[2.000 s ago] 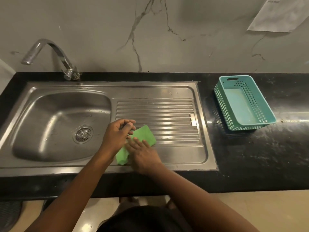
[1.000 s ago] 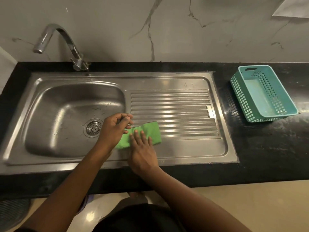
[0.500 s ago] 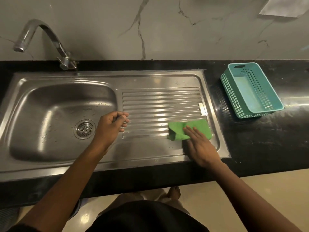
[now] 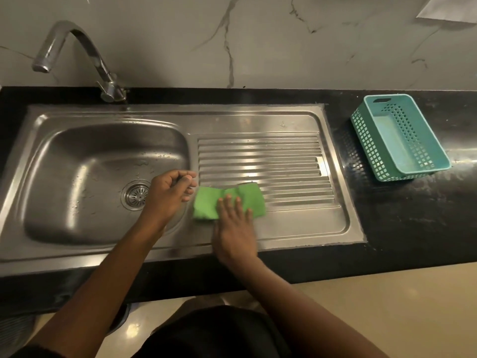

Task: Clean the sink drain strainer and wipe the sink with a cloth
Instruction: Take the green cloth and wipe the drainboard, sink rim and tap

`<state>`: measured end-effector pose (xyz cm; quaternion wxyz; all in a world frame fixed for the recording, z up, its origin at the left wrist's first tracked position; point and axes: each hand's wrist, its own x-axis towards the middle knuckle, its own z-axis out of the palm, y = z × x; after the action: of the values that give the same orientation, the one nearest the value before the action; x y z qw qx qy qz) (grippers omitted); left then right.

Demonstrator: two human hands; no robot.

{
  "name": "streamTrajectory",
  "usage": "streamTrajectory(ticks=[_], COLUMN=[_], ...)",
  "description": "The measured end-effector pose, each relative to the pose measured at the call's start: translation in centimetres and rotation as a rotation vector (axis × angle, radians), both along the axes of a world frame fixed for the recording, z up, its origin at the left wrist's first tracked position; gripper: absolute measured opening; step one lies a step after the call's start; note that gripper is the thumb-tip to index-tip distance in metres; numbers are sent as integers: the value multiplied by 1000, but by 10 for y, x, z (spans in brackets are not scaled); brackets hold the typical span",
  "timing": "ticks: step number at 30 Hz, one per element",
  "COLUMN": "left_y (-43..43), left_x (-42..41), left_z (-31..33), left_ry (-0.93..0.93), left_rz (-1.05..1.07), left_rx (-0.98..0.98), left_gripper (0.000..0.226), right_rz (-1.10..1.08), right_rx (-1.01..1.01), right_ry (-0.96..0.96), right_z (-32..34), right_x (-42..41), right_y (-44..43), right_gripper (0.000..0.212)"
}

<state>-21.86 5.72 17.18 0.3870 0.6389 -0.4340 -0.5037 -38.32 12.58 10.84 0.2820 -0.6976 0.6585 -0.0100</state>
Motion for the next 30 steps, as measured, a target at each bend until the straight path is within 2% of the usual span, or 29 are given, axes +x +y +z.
streamTrajectory(ticks=[4, 9, 12, 22, 26, 28, 30], left_y=[1, 0, -2, -3, -1, 1, 3], left_x=[7, 10, 5, -1, 1, 3, 5], left_z=[-2, -4, -6, -12, -13, -14, -13], left_ry=[-22, -29, -34, -33, -34, -21, -12], left_rz=[12, 23, 22, -45, -65, -58, -51], left_rx=[-1, -12, -11, -15, -15, -6, 0], left_gripper=[19, 18, 19, 18, 18, 18, 18], right_rz=[308, 438, 375, -40, -138, -154, -77], right_rx=[10, -61, -68, -7, -23, -49, -71], right_ry=[-21, -46, 8, 287, 249, 151, 88], right_z=[1, 5, 9, 31, 32, 30, 25], right_x=[43, -1, -59, -242, -248, -222, -177], right_y=[-2, 14, 35, 59, 74, 85, 94], right_gripper=[67, 59, 58, 58, 55, 55, 57])
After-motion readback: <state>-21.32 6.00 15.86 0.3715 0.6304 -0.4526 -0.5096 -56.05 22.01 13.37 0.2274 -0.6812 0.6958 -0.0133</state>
